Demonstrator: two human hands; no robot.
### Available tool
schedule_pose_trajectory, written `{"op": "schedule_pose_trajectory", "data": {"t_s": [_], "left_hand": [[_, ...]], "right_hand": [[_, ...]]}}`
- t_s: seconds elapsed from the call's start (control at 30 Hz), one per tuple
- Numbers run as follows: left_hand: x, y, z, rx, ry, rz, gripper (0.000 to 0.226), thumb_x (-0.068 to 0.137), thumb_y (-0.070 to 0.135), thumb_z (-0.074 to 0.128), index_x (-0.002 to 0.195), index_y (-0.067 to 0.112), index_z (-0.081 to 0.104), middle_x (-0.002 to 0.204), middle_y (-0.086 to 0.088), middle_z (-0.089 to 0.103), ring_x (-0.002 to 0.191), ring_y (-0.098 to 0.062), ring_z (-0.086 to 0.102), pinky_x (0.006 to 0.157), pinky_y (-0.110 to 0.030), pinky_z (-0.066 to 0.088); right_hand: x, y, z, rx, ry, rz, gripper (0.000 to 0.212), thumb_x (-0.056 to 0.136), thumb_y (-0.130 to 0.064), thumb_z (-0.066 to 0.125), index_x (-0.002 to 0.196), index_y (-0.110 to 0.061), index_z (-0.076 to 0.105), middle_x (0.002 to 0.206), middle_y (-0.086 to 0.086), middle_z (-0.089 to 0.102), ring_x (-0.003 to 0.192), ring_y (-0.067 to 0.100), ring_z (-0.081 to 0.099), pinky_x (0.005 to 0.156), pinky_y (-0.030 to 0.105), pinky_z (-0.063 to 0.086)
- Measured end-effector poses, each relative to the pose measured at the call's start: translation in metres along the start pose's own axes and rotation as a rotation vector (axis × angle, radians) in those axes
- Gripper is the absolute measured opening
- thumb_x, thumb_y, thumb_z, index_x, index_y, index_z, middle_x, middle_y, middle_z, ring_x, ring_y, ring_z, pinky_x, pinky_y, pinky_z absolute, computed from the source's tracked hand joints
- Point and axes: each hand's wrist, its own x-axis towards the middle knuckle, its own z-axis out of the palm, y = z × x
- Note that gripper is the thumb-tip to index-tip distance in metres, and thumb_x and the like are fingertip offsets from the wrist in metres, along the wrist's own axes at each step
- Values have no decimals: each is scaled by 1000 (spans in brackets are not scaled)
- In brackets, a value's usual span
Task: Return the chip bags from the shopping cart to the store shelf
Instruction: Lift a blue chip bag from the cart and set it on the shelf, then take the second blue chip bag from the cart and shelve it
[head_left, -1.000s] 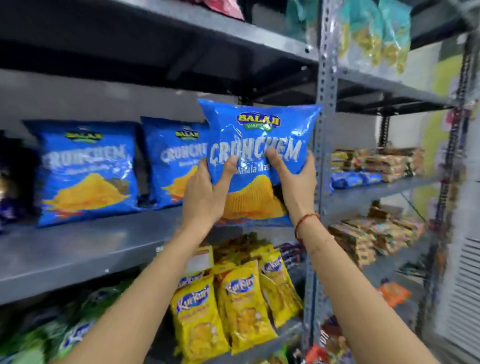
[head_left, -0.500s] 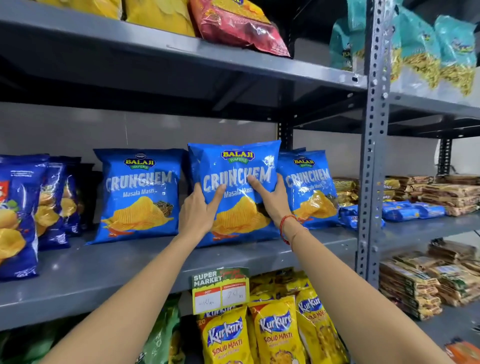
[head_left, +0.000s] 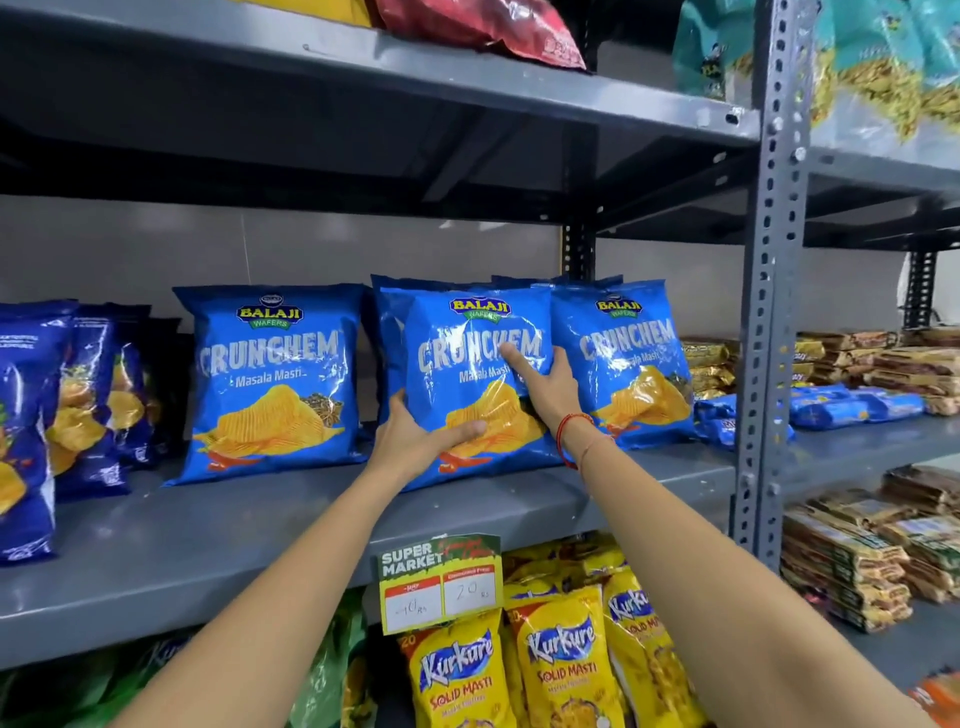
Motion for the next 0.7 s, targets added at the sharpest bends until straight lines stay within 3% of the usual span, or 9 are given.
{"op": "schedule_pose_trajectory", "data": {"t_s": [0.13, 0.23, 0.33, 0.43, 0.5, 0.57, 0.63, 0.7], "left_hand": [[-4, 2, 0, -17, -13, -68, 116, 49, 57, 82, 139, 17, 22, 141, -2, 44, 127, -25, 42, 97, -37, 37], [-19, 9, 1, 15, 67, -56, 118, 52, 52, 83, 142, 18, 15, 148, -10, 30, 134, -29, 30, 106, -44, 31], [-48, 19, 8, 152, 244, 117, 112, 60, 47, 80, 144, 17, 13, 147, -16, 24, 136, -35, 23, 109, -51, 25], [-85, 31, 24, 108, 324, 375, 84, 74, 40, 71, 140, 15, 26, 139, -15, 35, 129, -26, 31, 106, -38, 27], [-114, 32, 46, 56, 262, 472, 69, 79, 39, 65, 135, 14, 35, 133, -13, 41, 122, -15, 37, 107, -38, 32], [-145, 26, 75, 25, 171, 511, 59, 80, 36, 63, 131, 13, 41, 129, -12, 47, 121, -21, 42, 103, -44, 37], [-176, 15, 108, 19, 56, 539, 53, 81, 33, 62, 127, 11, 45, 124, -11, 50, 118, -24, 46, 101, -37, 38], [-206, -1, 145, 17, -80, 560, 49, 80, 30, 61, 123, 9, 49, 120, -12, 53, 115, -21, 45, 103, -23, 31]], "right_hand": [[-9, -10, -7, -78, -4, 50, 72, 76, -61, 66, 127, -13, 48, 108, -3, 58, 97, 18, 52, 88, 32, 42], [-29, -19, -18, -164, 56, -8, 74, 80, -63, 60, 130, -11, 44, 79, -1, 56, 77, 18, 54, 71, 31, 42], [-59, -26, -39, -222, 136, -94, 68, 84, -56, 59, 134, -12, 42, 98, 6, 58, 89, 21, 57, 75, 29, 41], [-98, -22, -70, -208, 215, -121, 52, 86, -49, 61, 124, -16, 48, 109, 9, 63, 90, 19, 61, 81, 29, 46], [-128, -11, -93, -207, 266, -119, 39, 87, -45, 63, 114, -21, 50, 105, 8, 66, 85, 13, 65, 81, 24, 48], [-160, 8, -118, -233, 323, -91, 37, 87, -43, 63, 114, -19, 54, 97, 3, 65, 76, -1, 61, 73, 15, 46], [-192, 34, -145, -276, 381, -24, 42, 87, -41, 64, 118, -13, 56, 91, 0, 62, 69, -8, 58, 67, 7, 43], [-228, 65, -173, -329, 442, 85, 44, 87, -40, 64, 120, -10, 55, 86, -4, 60, 70, -4, 58, 69, 10, 46]]}}
